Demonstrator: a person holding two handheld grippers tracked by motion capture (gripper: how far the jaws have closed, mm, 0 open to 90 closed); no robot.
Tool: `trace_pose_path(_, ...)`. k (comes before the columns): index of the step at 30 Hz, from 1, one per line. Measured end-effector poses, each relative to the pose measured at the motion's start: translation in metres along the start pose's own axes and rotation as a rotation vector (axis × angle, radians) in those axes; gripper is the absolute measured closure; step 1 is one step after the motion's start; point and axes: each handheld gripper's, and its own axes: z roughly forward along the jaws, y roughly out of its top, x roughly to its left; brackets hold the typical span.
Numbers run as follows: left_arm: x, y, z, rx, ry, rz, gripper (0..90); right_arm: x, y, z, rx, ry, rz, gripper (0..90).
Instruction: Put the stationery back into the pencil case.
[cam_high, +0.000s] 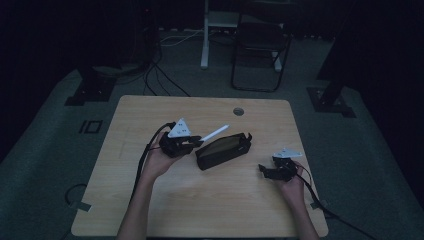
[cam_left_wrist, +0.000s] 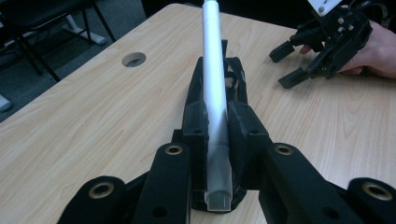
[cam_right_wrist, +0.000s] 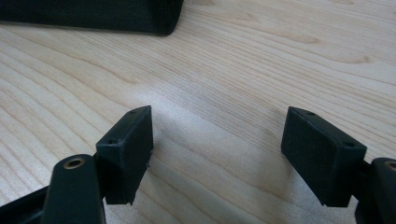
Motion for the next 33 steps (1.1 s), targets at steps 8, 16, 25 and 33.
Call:
trace_pose_path(8, 0.001, 0.002, 0.005, -0.003, -0.007, -0.006, 78.7, 0.000, 0.000, 0.000, 0.000, 0.000, 0.000, 24.9)
trace_pose_path(16, 0.001, 0.002, 0.014, -0.014, -0.030, -0.007, 78.7, 0.000, 0.000, 0.000, 0.000, 0.000, 0.000, 24.9)
trace_pose_path(25, 0.000, 0.005, 0.028, 0.006, -0.031, 0.008, 78.7, 0.000, 0.000, 0.000, 0.000, 0.000, 0.000, 24.9)
trace_pose_path(33, -0.001, 0.010, 0.035, -0.001, -0.031, 0.011, 78.7, 0.000, 0.000, 0.000, 0.000, 0.000, -0.001, 24.9)
